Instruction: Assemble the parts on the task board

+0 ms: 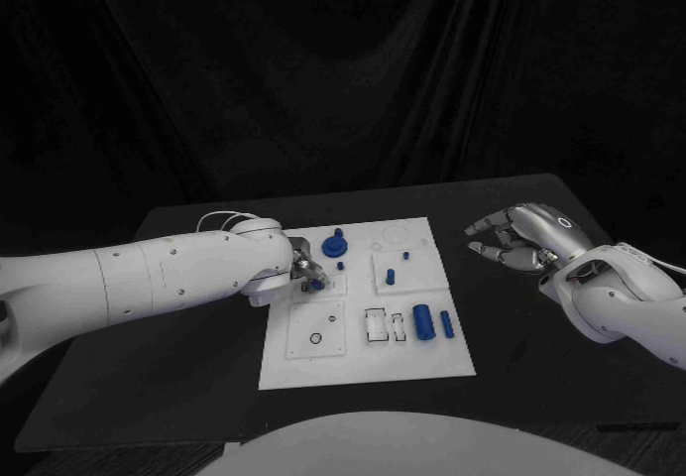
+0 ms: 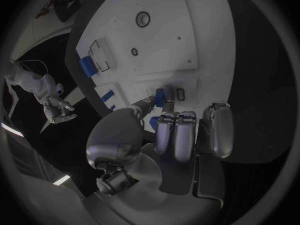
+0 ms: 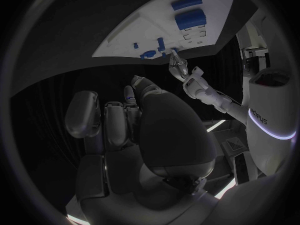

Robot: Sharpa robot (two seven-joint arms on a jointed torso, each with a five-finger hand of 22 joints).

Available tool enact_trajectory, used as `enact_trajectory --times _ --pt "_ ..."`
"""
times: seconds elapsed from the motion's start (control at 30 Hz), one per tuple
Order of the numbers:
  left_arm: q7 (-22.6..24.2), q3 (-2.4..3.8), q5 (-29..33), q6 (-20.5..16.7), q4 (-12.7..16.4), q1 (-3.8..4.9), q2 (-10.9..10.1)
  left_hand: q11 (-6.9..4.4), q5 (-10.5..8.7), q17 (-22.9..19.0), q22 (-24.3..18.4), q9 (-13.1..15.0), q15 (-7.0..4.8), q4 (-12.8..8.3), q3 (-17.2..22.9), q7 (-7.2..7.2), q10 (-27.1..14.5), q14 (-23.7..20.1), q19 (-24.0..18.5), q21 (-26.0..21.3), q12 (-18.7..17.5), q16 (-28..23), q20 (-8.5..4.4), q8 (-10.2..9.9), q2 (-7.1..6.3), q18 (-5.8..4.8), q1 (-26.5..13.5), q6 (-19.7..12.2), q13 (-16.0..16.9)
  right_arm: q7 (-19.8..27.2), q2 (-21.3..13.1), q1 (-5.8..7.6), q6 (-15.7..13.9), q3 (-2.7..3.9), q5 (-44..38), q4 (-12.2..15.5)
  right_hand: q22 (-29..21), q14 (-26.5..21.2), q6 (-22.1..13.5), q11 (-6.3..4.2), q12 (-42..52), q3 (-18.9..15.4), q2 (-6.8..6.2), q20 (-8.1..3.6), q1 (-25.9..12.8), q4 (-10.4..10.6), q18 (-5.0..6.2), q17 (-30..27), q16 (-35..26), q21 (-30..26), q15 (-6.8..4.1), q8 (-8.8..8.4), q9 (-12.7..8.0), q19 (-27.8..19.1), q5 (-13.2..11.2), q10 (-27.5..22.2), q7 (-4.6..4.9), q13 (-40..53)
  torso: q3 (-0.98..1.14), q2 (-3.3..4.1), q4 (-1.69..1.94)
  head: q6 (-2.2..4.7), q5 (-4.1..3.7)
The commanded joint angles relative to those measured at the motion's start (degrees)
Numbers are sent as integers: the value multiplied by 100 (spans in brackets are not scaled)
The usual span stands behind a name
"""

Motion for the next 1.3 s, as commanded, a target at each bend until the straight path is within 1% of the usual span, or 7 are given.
enact_trajectory --times 0.03,0.17,0.53,0.93,1.0,1.2,1.3 --pt "97 2 23 60 7 -12 2 38 -212 1509 691 -14 58 53 -98 33 593 606 -51 -52 11 15 11 -54 29 55 -10 6 1499 -122 -2 -18 26 4 -9 -5 831 277 34 8 -2 24 -14 11 59 6 20 -4 -31 -18 -11 -28 -9 -35 39 -41 5 -445 -3 1 -5 -1 -1" --pt "114 2 23 60 2 -12 3 80 -604 1509 695 -58 91 358 -477 84 579 606 -61 -78 -6 15 38 -142 -52 58 -273 -43 1489 -128 2 -18 34 4 -9 -7 831 277 40 7 -4 29 -12 11 62 2 19 -3 -30 -16 -12 -27 -8 -34 46 -41 4 -447 -5 2 -5 -1 -2" --pt "168 2 22 -1 -10 -12 -8 124 -624 1509 713 -249 130 802 -1029 127 571 606 -72 -115 -16 15 76 -317 15 64 -435 -61 1484 -145 12 -21 64 4 -9 -18 828 276 53 6 -7 41 -10 11 67 -6 22 -9 -35 -29 -12 -24 -8 -38 60 -41 2 -451 -1 6 -5 -1 -15" --pt "283 2 22 7 -12 -12 -13 56 688 1509 757 -321 77 152 -566 49 558 606 -58 -160 -32 15 36 -293 200 68 481 -10 1476 -166 9 -25 72 4 -9 -30 828 276 53 6 -7 41 -10 11 67 -6 22 -9 -35 -29 -12 -24 -8 -38 60 -41 2 -451 -2 5 0 -1 -7" --pt "324 2 22 -29 7 -12 -20 61 581 1509 757 -326 79 133 -548 59 555 606 -63 -169 -36 15 36 -294 175 69 469 -13 1474 -167 8 -25 72 4 -9 -32 828 276 53 6 -7 41 -10 11 67 -6 22 -9 -35 -29 -12 -24 -8 -38 60 -41 2 -451 -2 5 -4 -1 3" --pt "455 2 23 -345 143 -12 -86 78 -366 1509 809 -327 95 333 -813 77 571 606 -14 -146 -16 15 50 -229 57 56 230 64 1484 -165 -5 -27 71 4 -9 -32 829 275 58 5 -14 48 -10 10 70 -12 21 -13 -37 -23 -13 -25 -8 -36 69 -43 1 -457 -1 0 -6 -1 19" --pt "530 3 23 -607 244 -11 -141 64 -469 1509 842 -267 83 407 -946 54 597 606 25 -114 15 15 43 -135 19 47 203 107 1501 -169 -13 -29 77 4 -9 -32 829 275 58 5 -14 48 -10 10 70 -12 21 -13 -37 -23 -13 -25 -8 -36 69 -43 1 -457 -1 3 -6 -1 30"
